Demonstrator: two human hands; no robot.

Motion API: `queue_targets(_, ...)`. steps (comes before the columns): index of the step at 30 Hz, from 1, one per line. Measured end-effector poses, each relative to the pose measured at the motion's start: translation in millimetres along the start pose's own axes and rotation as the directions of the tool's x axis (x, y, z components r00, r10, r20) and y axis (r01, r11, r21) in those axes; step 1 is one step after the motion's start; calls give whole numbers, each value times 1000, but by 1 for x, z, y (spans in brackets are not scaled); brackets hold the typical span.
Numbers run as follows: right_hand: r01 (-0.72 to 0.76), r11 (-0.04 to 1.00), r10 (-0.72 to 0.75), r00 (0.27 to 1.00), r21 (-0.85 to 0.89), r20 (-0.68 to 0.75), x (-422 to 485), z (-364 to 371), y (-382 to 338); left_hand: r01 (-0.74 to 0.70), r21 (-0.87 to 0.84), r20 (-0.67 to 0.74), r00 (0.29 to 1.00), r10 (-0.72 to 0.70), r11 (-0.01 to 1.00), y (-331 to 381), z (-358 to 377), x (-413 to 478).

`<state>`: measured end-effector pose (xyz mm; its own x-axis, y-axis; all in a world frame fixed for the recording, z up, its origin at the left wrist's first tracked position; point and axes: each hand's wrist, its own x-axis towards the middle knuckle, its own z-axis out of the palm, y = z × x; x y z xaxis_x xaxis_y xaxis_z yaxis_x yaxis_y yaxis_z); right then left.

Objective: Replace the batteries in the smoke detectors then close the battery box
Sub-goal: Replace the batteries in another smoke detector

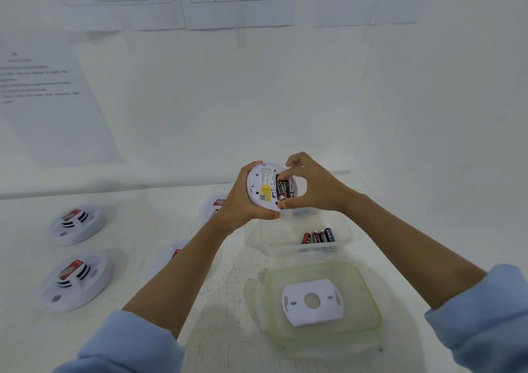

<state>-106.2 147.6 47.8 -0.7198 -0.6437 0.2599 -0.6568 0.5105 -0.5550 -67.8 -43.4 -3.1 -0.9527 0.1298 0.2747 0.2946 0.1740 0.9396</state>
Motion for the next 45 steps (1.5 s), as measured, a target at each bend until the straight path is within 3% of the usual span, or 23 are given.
queue_targets(3,-47,997,45,999,64,26,2,-7,-3,-16,11,-14,1000,16,1000,1,-5,-1)
queue_targets(5,-152,987,146,983,46,114,1,-13,-4,-36,29,-41,998,38,999,3,-11,-3)
queue_targets(9,-275,926,358,856,-258,373,-6,-1,-4,-78,69,-69,994,83,995,3,-18,-7)
queue_targets(13,-286,869,455,782,-404,426,-8,19,1,-80,83,-60,995,85,993,1,-16,-7)
queue_targets(16,-344,861,493,743,-374,452,-9,13,-5,-74,76,-51,996,78,994,-1,-16,-8)
queue_targets(18,-380,899,436,829,-217,350,-6,1,-10,-71,62,-45,996,74,996,-2,-15,-9)
queue_targets(21,-268,959,269,963,90,6,1,-7,-19,-78,26,-30,996,79,997,-1,-12,-9)
queue_targets(23,-145,989,147,987,36,-66,5,0,-26,-83,11,-19,996,83,997,1,-7,-7)
queue_targets(25,-116,990,108,989,-79,-104,9,11,-25,-86,12,-21,996,86,996,2,-4,-5)
queue_targets(30,-121,992,107,959,-39,-263,16,21,-19,-92,24,-74,993,93,996,2,-1,-2)
queue_targets(37,-229,959,265,930,165,-254,27,16,-18,-94,58,-86,991,99,994,3,5,1)
queue_targets(42,-121,967,184,940,224,-288,25,14,-18,-77,47,-84,993,81,996,2,-3,2)
queue_targets(45,-84,955,203,883,283,-422,25,9,-22,-80,42,-96,992,83,996,4,-10,3)
